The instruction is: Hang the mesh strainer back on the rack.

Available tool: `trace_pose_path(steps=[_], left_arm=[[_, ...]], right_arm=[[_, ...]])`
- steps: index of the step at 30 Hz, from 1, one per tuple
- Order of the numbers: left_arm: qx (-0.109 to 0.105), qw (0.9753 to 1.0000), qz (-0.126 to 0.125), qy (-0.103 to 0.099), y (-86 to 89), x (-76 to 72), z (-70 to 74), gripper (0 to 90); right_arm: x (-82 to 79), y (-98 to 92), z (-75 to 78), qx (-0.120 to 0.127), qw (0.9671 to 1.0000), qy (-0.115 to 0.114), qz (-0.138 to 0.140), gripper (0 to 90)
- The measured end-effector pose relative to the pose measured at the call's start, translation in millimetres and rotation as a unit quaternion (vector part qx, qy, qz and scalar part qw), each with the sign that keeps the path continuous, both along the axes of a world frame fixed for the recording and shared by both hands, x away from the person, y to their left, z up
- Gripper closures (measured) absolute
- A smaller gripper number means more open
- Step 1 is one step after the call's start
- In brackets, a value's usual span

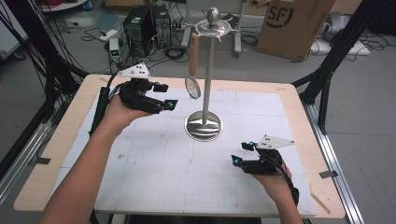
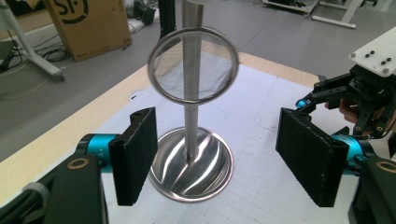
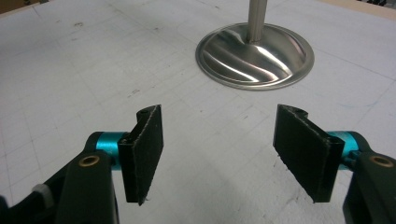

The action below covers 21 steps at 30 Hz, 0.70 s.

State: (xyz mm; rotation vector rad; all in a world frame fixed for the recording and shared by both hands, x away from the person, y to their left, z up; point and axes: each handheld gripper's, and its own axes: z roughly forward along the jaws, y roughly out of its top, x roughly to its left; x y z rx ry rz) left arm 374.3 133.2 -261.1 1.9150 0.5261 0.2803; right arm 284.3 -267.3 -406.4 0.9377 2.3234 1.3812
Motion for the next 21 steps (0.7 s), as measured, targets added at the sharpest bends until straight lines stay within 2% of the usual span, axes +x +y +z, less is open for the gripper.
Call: trace_pose_path(steps=[16,21], left_arm=[[0.001,0.9997,-0.025,-0.001,5.3,-23.1,-20.1,25.1],[0.005,0.9998,-0.018,-0.005,7.5,-29.9,-28.6,23.6]], right_arm=[[-0.1,0.3,-0.1,-0.002,1.0000,0.000,0.000,32.3],[0.0,-0.5,-0.1,-0.001,1.0000,-0.001,-0.001,32.3]])
